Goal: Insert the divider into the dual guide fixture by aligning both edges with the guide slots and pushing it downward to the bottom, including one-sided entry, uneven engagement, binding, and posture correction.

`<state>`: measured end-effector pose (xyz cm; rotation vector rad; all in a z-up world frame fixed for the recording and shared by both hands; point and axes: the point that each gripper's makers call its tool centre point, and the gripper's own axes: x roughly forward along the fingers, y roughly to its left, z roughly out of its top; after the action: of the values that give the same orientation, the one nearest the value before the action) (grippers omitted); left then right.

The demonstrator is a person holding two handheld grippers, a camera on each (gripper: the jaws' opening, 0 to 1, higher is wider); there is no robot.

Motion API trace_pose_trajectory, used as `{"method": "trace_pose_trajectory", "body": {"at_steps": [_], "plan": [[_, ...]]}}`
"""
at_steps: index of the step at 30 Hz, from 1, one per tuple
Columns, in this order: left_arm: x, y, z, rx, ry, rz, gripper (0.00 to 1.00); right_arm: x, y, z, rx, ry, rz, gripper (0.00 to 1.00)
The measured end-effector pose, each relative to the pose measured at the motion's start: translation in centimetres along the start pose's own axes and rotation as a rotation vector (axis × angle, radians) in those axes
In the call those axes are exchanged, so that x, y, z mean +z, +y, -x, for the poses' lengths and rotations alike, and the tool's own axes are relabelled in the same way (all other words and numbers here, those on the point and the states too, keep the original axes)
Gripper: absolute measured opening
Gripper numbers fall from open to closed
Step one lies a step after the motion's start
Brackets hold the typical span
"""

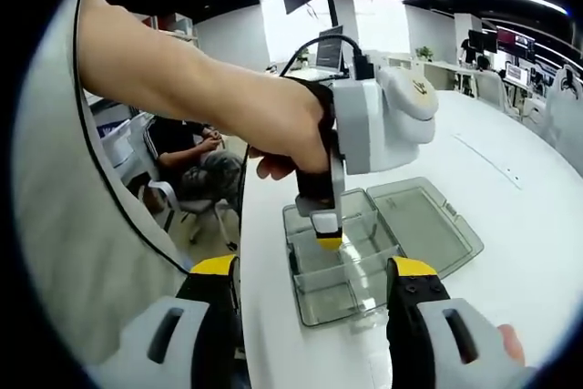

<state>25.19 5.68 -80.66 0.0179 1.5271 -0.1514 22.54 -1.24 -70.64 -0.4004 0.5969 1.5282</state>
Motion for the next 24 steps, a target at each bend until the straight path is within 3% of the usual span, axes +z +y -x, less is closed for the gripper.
{"method": "trace_pose_trajectory", "body": {"at_steps": [19, 23, 24], "plan": [[0.21, -0.22, -0.14, 0.045, -0.004, -0.065, 0.02, 0.57, 0.50, 0.31, -0.018, 0.006, 0.004, 0.63], [-0.05, -0.32, 0.12, 0.051, 0.007, -0.061, 0.02, 0.57, 0.48, 0.40, -0.019, 0.008, 0.006, 0.63], [-0.14, -0.27, 0.12, 0.031, 0.008, -0.023, 0.02, 0.61, 0.46, 0.47, -0.020, 0.008, 0.008, 0.63]]}}
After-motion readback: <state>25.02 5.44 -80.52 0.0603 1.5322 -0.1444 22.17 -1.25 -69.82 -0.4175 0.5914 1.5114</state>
